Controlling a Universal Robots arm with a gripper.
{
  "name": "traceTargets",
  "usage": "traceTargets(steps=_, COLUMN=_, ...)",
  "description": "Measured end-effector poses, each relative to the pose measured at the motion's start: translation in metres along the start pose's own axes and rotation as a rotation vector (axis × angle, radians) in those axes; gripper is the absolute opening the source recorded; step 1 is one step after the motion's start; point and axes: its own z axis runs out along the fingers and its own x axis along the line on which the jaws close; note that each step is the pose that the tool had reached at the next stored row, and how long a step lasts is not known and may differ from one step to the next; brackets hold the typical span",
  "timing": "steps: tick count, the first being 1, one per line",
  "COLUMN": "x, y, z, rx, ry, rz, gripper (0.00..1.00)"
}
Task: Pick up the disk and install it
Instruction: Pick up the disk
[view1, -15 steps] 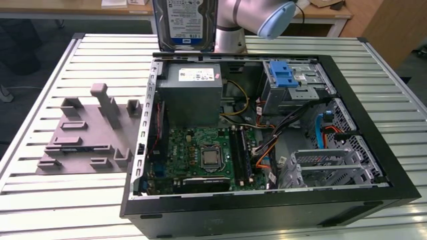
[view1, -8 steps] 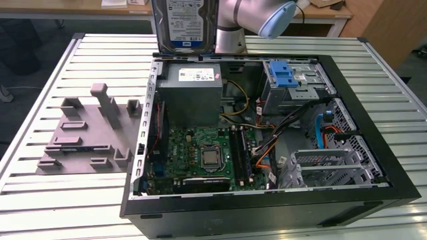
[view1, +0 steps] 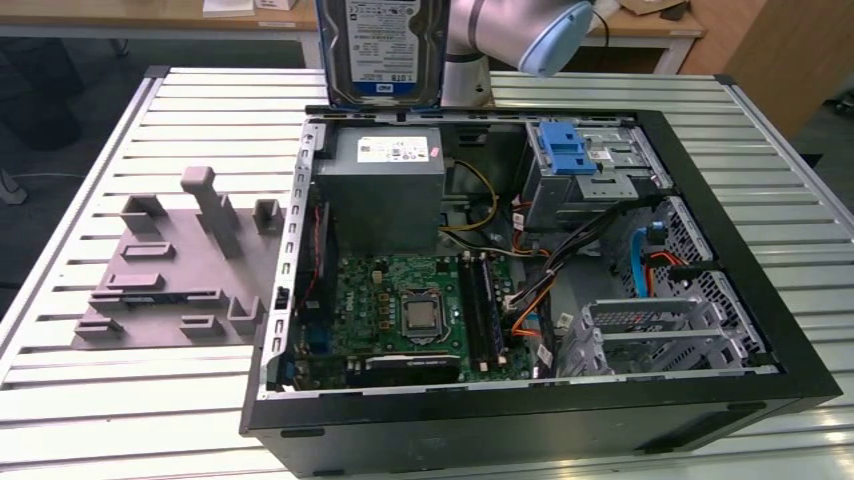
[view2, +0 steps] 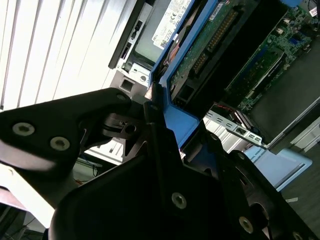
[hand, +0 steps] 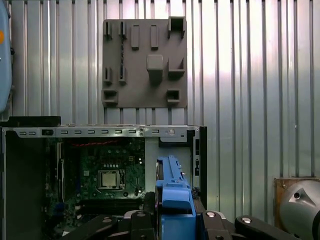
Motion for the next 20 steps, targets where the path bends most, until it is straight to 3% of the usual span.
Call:
traceTargets(steps=13, x=0.0001, y=-0.0005, z=0.0, rx=0.0001, ry=-0.0001, rz=0.0, gripper=0.36)
traceTargets(steps=20, x=0.0054, y=-0.0005, z=0.0001, rx=0.0002, ry=0.0, rz=0.0, gripper=0.36)
